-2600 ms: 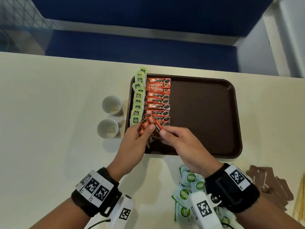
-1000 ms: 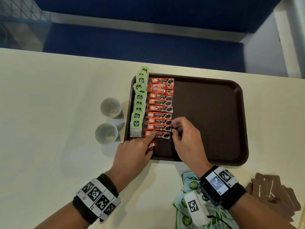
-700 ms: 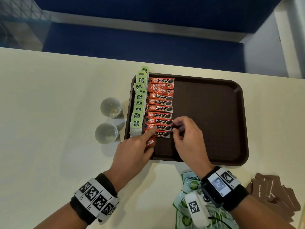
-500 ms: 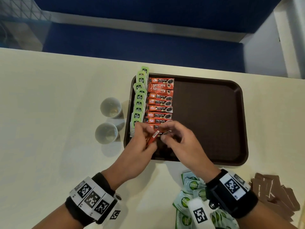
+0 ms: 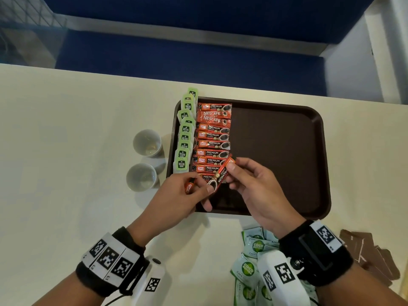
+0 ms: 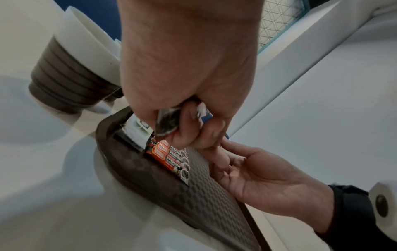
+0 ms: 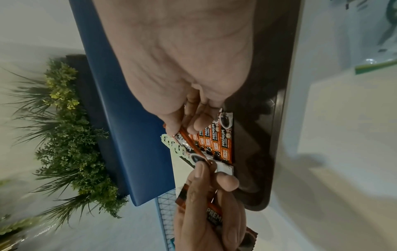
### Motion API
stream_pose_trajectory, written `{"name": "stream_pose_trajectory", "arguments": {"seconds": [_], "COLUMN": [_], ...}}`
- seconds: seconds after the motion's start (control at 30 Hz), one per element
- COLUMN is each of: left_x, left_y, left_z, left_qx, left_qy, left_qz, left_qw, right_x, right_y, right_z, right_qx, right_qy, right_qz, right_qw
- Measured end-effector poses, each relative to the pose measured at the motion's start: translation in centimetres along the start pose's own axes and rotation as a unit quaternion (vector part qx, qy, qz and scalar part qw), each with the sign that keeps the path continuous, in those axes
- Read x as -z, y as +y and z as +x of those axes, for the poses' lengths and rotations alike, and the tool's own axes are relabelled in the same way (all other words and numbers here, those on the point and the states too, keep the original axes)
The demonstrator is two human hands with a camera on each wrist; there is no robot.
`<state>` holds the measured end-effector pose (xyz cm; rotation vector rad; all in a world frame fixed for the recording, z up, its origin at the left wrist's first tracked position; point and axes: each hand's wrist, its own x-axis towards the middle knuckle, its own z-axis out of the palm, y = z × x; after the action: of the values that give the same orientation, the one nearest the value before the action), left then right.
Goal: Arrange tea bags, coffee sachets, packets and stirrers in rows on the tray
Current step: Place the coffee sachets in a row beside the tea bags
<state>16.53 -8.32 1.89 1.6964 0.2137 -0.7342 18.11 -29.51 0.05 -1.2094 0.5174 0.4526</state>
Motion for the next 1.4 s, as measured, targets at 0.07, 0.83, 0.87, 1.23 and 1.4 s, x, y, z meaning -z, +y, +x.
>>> {"name": "stream_pose_trajectory", "arguments": {"seconds": [0.07, 0.83, 0.87, 1.23, 1.4], "left_x": [-0.1, -0.6, -0.7, -0.6, -1.0], "left_y": [-0.1, -4.4, -4.6, -5.3, -5.6], "left_z": [0.2, 0.3, 0.4, 1.0, 1.5], "left_qx": [-0.006, -0.108, -0.118, -0.205, -0.189], "left_qy": [-0.005, 0.198, 0.194, 0.159, 0.141], "left_qz": [0.036, 0.259, 0.294, 0.479, 0.476], "left_qw": [0.999, 0.939, 0.928, 0.839, 0.847], "right_x": [0.1, 1.8, 1.7, 1.1, 1.1], "right_y": [0.0, 1.4, 1.8, 2.7, 2.8], "right_z": [-0.1, -0.2, -0.1, 0.3, 0.4], "right_qx": [0.003, 0.059, 0.068, 0.132, 0.173], "right_qy": [0.0, -0.058, -0.045, -0.016, -0.004], "right_qz": [-0.01, -0.433, -0.438, -0.471, -0.496], "right_qw": [1.0, 0.897, 0.895, 0.872, 0.851]}}
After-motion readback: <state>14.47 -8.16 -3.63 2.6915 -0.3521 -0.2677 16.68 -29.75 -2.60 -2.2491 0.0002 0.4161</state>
